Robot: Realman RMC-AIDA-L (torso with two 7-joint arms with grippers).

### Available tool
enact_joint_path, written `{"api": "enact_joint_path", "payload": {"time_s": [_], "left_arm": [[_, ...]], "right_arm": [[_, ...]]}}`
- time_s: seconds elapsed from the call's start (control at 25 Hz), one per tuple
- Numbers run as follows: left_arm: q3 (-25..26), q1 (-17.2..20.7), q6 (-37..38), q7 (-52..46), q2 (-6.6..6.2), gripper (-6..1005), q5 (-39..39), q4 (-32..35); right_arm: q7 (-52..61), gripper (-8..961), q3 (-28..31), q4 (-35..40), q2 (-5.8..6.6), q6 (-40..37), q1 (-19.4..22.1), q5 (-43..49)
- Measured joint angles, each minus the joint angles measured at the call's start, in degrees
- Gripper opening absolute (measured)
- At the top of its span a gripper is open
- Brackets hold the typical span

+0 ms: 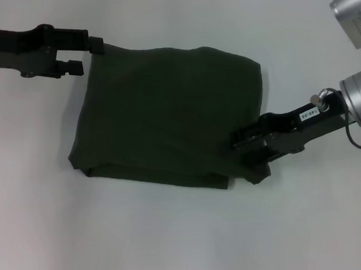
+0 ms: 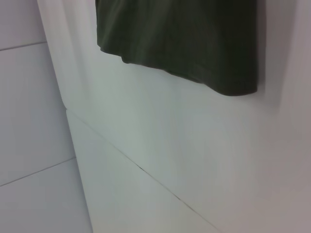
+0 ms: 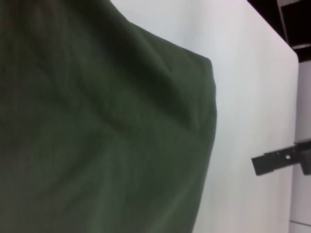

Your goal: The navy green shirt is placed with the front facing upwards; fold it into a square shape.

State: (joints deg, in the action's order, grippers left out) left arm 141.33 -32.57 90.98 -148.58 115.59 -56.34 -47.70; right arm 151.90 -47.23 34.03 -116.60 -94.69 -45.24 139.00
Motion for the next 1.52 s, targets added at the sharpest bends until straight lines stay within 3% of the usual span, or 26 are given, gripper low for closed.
{"api": "enact_joint_path", "payload": {"time_s": [0.12,0.52,0.76,0.88,1.12,1.32,1.52], "left_arm": [[-0.01,-0.01,-0.16,0.05,0.04,826,0.01,0.41],[0.0,-0.05,-0.54,0.15,0.12,827,0.01,1.28],[-2.42,-0.84,6.17,0.74,0.14,827,-0.1,1.29],[-5.86,-1.34,8.55,0.23,1.02,827,-0.05,1.24],[-8.84,-2.11,7.78,-0.01,2.77,827,0.08,1.28],[-13.31,-2.29,4.34,-1.91,2.9,827,2.01,2.48],[-13.75,-2.6,2.0,-3.26,2.67,827,6.1,3.19]], "right_arm": [[0.72,819,-1.71,-0.05,0.39,0.31,0.18,0.13],[2.73,818,-1.37,1.66,3.88,0.8,0.85,1.01],[2.25,818,1.38,5.39,4.36,-4.21,-0.03,-3.69],[2.24,817,1.5,5.92,4.02,-4.45,-0.65,-4.89],[1.85,817,0.28,5.27,1.8,-1.82,-0.94,-4.83],[1.62,816,0.14,5.22,0.71,-1.22,-0.54,-4.91],[1.13,816,-0.23,3.27,0.38,0.14,-0.18,-4.66]]}}
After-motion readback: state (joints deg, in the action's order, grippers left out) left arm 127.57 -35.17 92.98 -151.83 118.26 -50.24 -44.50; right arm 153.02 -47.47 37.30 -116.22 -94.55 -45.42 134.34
